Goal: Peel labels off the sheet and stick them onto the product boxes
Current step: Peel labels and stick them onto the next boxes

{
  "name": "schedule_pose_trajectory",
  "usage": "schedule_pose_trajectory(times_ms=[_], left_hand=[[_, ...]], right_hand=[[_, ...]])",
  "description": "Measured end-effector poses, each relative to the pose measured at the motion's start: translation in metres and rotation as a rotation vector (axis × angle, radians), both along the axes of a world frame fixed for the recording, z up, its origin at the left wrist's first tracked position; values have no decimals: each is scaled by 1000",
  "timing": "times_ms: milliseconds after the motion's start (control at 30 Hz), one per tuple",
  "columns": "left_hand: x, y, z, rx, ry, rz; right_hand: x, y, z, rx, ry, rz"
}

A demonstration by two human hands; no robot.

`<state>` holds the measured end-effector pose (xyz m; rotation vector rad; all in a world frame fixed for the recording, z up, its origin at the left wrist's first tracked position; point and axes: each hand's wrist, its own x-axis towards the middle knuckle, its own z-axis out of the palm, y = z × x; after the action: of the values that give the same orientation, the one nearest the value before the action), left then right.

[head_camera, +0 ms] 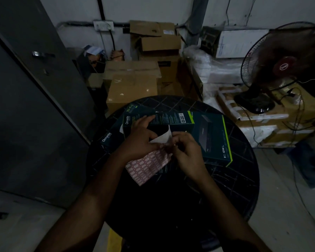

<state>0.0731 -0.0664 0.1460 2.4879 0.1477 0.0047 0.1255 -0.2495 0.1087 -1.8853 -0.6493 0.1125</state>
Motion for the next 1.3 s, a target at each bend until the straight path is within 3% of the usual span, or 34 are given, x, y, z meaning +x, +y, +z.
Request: schedule_pose_trajectory(times_ms=[200, 267, 433, 567, 700, 900, 967, 1067, 1100, 1167, 1200, 1233, 1300], left_hand=[[-2, 2, -1, 8, -10, -20], [-3, 2, -1, 17, -14, -22], [-1, 1, -3, 23, -36, 1], [-2, 0, -1, 9, -19, -11], [-5, 4, 3, -20, 23, -39], [-9, -1, 1, 7, 9, -24], [-11, -1, 0, 10, 11, -30], [-14, -1, 0, -8, 17, -44], [-15, -1, 0, -12, 17, -47], [-15, -1, 1, -16, 17, -47], [-15, -1, 1, -18, 18, -46], [-15, -1, 1, -15, 18, -46], [-15, -1, -1, 12, 2, -45]], right_hand=[[5, 2, 3, 249, 459, -20], [15, -3, 5, 204, 408, -19], [28, -20, 11, 52, 295, 250], [27, -25, 7, -2, 257, 228], [25, -28, -21, -28, 498, 149], [24, -37, -114, -177, 1026, -103], [23, -47, -148, -244, 969, -132], [26, -60, -196, -637, 775, 111], [30, -64, -206, -682, 705, 136], [31, -66, -199, -636, 572, 177], [26, -64, -188, -509, 535, 201], [28, -63, -195, -342, 677, 132], [26, -64, -191, -266, 752, -154]])
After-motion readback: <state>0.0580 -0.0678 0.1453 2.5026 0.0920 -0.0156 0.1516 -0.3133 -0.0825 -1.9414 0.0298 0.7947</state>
